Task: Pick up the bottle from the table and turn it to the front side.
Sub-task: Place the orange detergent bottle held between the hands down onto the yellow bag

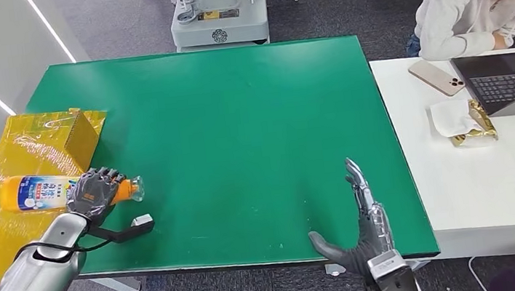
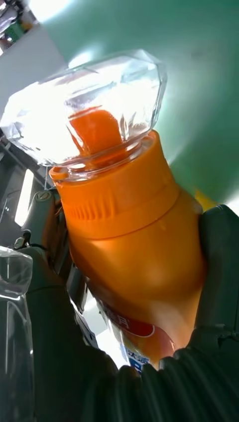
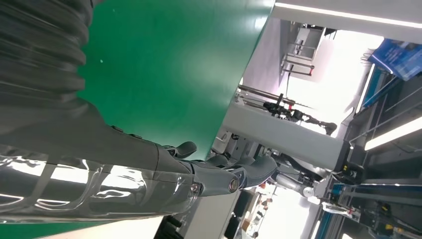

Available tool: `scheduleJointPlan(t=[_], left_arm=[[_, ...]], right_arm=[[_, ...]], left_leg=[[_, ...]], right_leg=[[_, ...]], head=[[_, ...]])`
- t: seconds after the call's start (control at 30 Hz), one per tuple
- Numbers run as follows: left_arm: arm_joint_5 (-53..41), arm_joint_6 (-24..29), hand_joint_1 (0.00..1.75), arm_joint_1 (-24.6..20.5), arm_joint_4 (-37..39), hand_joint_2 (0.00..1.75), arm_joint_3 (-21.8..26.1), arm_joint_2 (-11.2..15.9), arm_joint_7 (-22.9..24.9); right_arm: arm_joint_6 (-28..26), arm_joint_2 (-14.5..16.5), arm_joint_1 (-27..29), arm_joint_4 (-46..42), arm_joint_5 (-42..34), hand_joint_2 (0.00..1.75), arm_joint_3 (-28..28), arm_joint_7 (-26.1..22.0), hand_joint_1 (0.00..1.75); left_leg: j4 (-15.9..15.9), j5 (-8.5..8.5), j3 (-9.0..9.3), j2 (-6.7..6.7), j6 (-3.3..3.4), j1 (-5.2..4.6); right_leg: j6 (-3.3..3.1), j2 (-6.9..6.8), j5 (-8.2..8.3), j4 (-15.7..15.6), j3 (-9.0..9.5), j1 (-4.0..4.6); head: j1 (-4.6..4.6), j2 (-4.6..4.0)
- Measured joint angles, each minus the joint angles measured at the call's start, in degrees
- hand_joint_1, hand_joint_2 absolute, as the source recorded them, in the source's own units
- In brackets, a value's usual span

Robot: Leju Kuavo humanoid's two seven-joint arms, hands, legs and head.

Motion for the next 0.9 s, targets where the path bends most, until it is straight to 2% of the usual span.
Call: scheduleJointPlan(t=[0.37,0.63,0.9], left_arm=[[-1.74,-0.07,1.75,0.53,1.61,1.75,-1.01,0.49,-0.23],[-0.12,0.57,1.75,0.07,2.14,1.75,-1.27,-0.21,-4.80],[-0.39,7.59,1.75,-0.33,3.08,1.75,-1.58,-3.14,-6.13]], right_arm=[[1.62,0.42,-0.23,0.76,0.43,1.75,-0.43,-0.37,0.00],[2.31,1.13,-0.15,1.59,1.13,1.75,-0.43,-0.64,0.00],[2.10,1.37,-0.47,2.55,1.26,1.75,-0.43,-0.73,0.00]], left_leg=[[0.00,0.00,0.01,-0.03,0.00,-0.01],[0.00,0.00,0.03,-0.03,0.00,-0.01],[0.01,0.00,0.02,-0.01,0.00,-0.02]], right_leg=[[0.00,-0.03,0.00,0.00,0.03,-0.01],[0.00,-0.03,0.00,0.00,0.03,-0.01],[0.00,-0.02,0.01,-0.01,0.02,-0.01]], head=[[0.00,0.00],[0.00,0.00],[0.01,0.00]])
